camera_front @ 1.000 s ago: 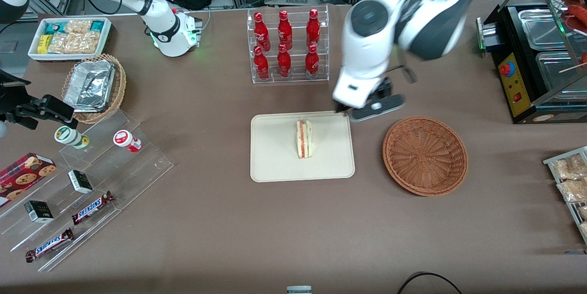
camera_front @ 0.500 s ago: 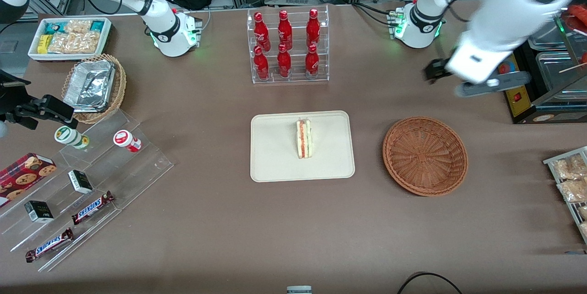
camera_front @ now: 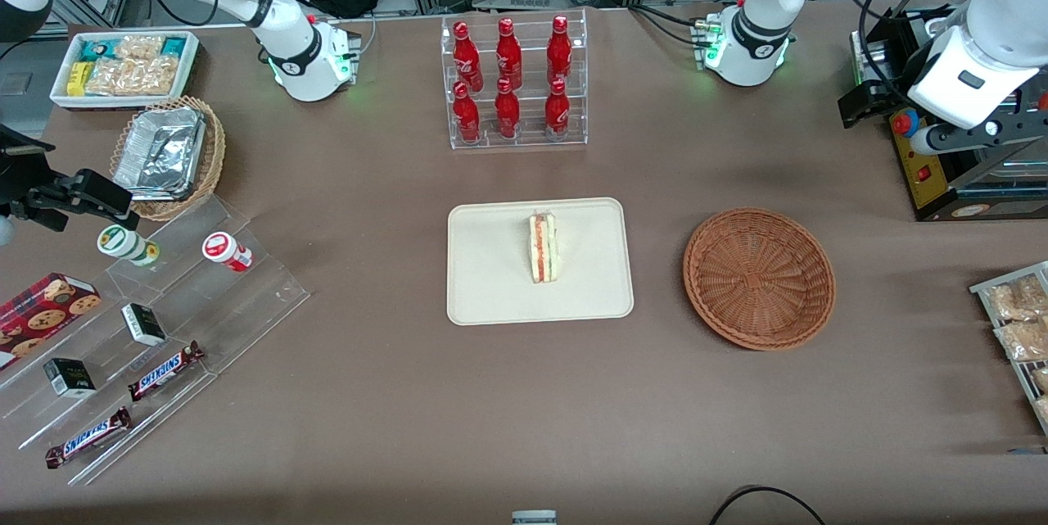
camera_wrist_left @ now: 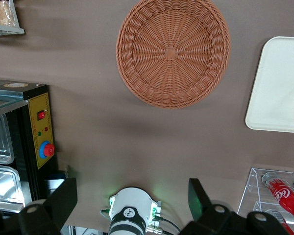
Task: Place sandwich from basket to tray
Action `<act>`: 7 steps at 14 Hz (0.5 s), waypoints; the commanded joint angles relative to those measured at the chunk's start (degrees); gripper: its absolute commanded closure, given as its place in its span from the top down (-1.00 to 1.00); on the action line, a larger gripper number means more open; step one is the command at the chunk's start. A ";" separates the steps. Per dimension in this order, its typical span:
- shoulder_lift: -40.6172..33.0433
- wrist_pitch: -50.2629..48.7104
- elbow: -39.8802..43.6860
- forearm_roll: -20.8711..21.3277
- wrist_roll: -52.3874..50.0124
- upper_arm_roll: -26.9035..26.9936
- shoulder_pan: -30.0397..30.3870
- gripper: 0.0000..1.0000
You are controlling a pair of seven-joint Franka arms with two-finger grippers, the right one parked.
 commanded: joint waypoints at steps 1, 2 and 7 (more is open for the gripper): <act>-0.38 -0.46 0.69 -0.86 1.46 0.73 -0.08 1.00; -0.12 0.07 0.77 -0.77 1.98 1.09 -0.43 1.00; 4.96 2.53 6.56 -0.77 1.19 1.09 -0.44 1.00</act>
